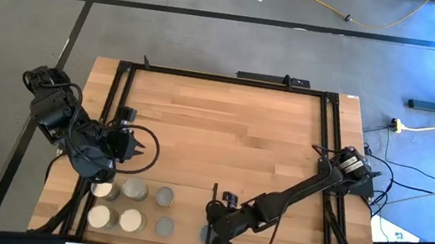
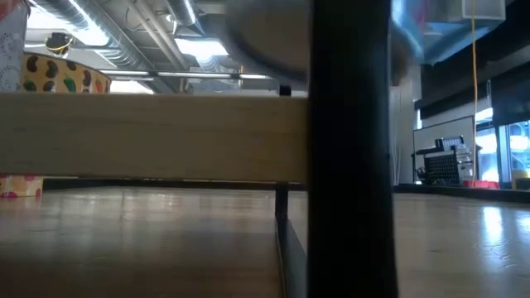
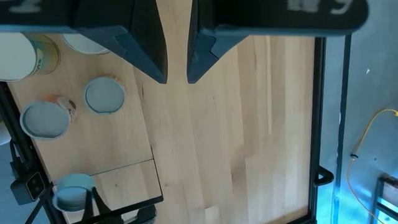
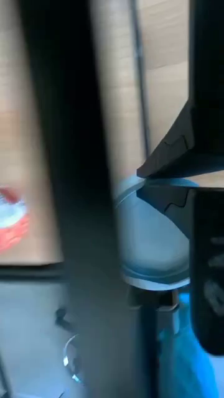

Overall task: Pick and place cans onto a shelf
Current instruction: Put the canned tuna on the shelf

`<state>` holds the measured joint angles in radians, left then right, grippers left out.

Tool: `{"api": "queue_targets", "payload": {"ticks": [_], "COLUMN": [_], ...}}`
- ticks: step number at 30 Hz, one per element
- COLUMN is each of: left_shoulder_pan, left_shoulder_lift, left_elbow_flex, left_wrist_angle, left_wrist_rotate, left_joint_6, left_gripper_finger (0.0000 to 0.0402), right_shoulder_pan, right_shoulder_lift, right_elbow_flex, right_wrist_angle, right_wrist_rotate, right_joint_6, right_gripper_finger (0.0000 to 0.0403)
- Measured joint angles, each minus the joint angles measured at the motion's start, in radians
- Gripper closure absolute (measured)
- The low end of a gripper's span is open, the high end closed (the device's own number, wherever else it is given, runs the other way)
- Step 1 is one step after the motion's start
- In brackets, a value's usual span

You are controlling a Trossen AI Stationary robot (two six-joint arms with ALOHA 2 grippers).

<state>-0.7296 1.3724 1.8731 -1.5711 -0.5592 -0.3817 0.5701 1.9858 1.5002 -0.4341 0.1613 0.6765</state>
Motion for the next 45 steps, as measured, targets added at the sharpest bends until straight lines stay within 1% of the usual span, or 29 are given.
{"api": "queue_targets", "payload": {"ticks": [7, 11, 16, 21, 26, 29, 34, 37, 41, 45], "left_shoulder_pan": [0.0, 0.0, 0.0, 0.0, 0.0, 0.0, 0.0, 0.0, 0.0, 0.0], "left_shoulder_lift": [0.0, 0.0, 0.0, 0.0, 0.0, 0.0, 0.0, 0.0, 0.0, 0.001], "left_elbow_flex": [0.0, 0.0, 0.0, 0.0, 0.0, 0.0, 0.0, 0.0, 0.0, 0.0], "left_wrist_angle": [0.0, 0.0, 0.0, 0.0, 0.0, 0.0, 0.0, 0.0, 0.0, 0.007], "left_wrist_rotate": [0.0, 0.0, 0.0, 0.0, 0.0, 0.0, 0.0, 0.001, 0.002, 0.002], "left_joint_6": [0.0, 0.0, 0.0, 0.0, 0.0, -0.001, 0.0, -0.001, -0.006, 0.024], "left_gripper_finger": [0.0347, 0.0347, 0.0347, 0.0347, 0.0347, 0.0347, 0.0347, 0.0347, 0.0347, 0.0347], "right_shoulder_pan": [0.009, 0.025, 0.042, 0.049, 0.051, 0.05, 0.011, -0.017, -0.064, -0.135], "right_shoulder_lift": [-0.015, -0.04, -0.117, -0.188, -0.271, -0.284, -0.258, -0.238, -0.202, -0.145], "right_elbow_flex": [0.002, 0.002, 0.003, 0.003, 0.012, 0.068, 0.245, 0.346, 0.458, 0.524], "right_wrist_angle": [-0.134, -0.232, -0.255, -0.336, -0.352, -0.436, -0.552, -0.617, -0.7, -0.694], "right_wrist_rotate": [-0.072, -0.08, -0.077, -0.077, -0.076, -0.067, -0.047, -0.015, 0.072, 0.143], "right_joint_6": [0.004, 0.042, 0.063, 0.154, 0.201, 0.2, 0.114, 0.048, -0.006, -0.087], "right_gripper_finger": [0.0389, 0.0389, 0.0389, 0.0389, 0.039, 0.039, 0.039, 0.039, 0.039, 0.039]}}
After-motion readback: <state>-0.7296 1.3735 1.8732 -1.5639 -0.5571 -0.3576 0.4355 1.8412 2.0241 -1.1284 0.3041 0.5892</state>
